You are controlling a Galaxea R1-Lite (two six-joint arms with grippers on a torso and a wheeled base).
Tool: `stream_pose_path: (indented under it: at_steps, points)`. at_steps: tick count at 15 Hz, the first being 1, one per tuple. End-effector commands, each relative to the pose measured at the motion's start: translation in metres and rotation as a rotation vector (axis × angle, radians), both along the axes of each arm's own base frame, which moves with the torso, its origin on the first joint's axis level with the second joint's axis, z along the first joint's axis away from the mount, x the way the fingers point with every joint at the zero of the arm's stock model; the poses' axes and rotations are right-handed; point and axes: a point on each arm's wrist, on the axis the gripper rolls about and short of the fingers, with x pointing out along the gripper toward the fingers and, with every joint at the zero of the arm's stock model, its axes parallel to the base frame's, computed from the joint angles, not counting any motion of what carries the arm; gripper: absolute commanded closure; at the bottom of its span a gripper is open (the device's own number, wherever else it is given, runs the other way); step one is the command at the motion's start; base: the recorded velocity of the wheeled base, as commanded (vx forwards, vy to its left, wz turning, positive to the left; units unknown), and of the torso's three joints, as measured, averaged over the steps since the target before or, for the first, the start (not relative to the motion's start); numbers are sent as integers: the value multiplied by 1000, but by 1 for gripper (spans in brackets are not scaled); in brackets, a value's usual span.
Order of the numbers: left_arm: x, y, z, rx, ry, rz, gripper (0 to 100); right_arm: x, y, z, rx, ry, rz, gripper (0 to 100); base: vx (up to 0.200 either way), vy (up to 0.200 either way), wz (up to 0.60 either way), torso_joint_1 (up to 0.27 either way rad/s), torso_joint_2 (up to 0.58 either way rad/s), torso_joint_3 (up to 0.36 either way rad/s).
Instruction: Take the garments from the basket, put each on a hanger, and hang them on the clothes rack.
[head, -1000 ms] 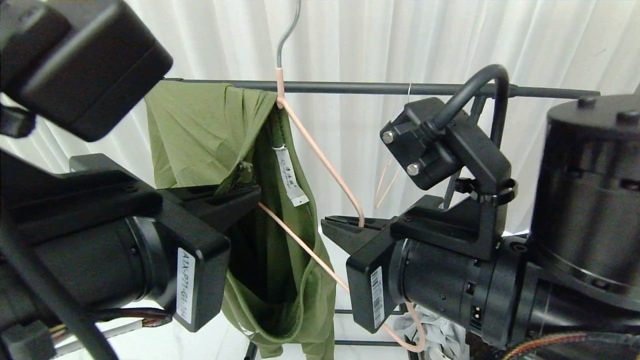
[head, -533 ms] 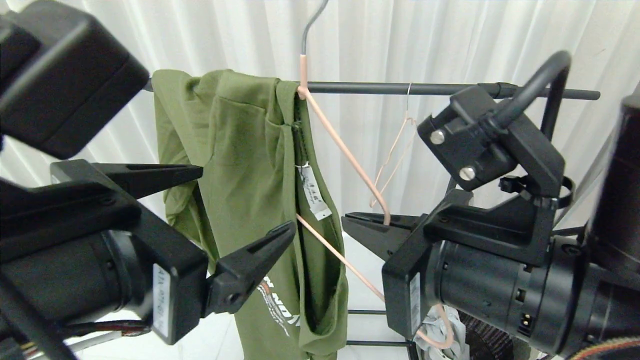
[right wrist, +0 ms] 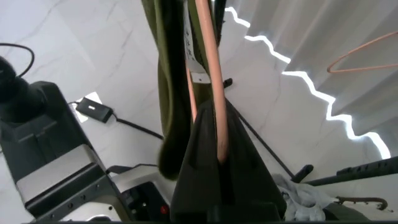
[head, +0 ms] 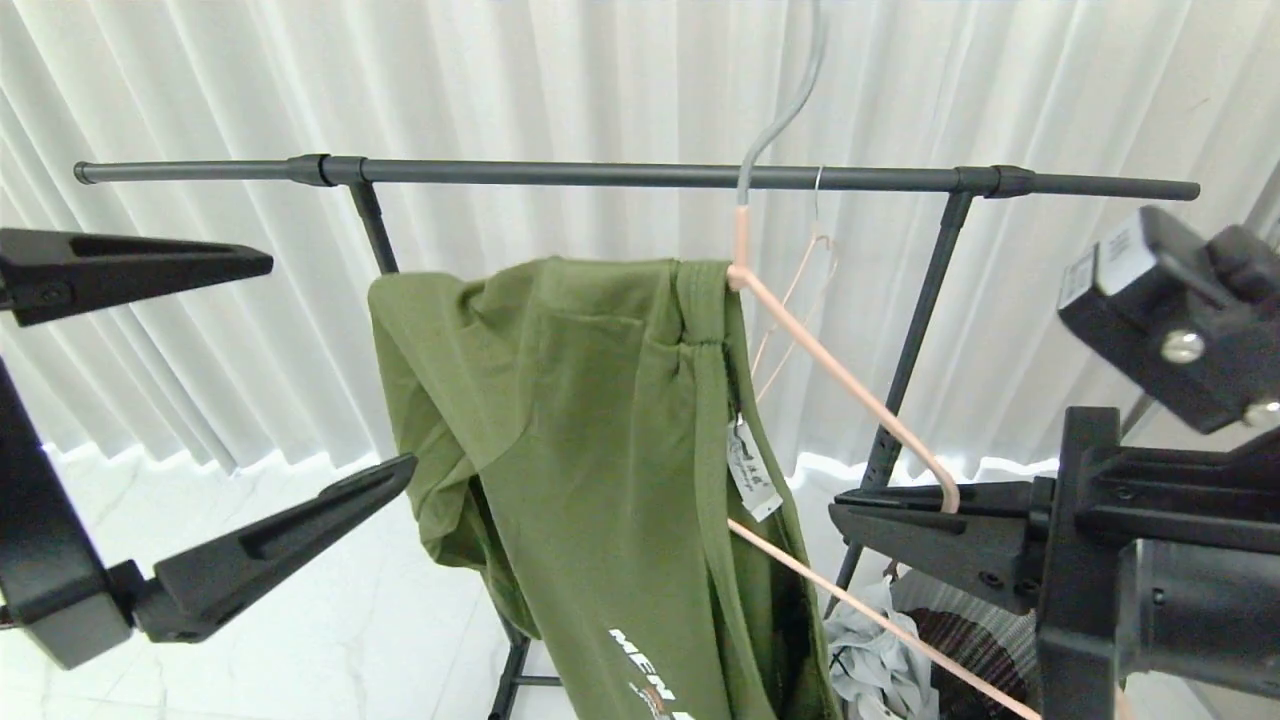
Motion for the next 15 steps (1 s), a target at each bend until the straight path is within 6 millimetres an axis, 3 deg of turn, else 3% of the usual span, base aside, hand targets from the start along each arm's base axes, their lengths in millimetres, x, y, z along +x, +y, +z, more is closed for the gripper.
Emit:
stream_pose_path:
  at_steps: [1,7,15]
  points:
    - [6,0,-3,24,-17,10,0,-3,-7,6,17,-15,7,100,0,0,0,0,0,0]
    - [30,-28,-8,34,-65,-16,0,-6,3,1,-34,-49,98,100,0,0,0,0,0,0]
    - [31,-30,-19,67,-42,-57,0,-18,16,-5,-57,-30,196,100,0,0,0,0,0,0]
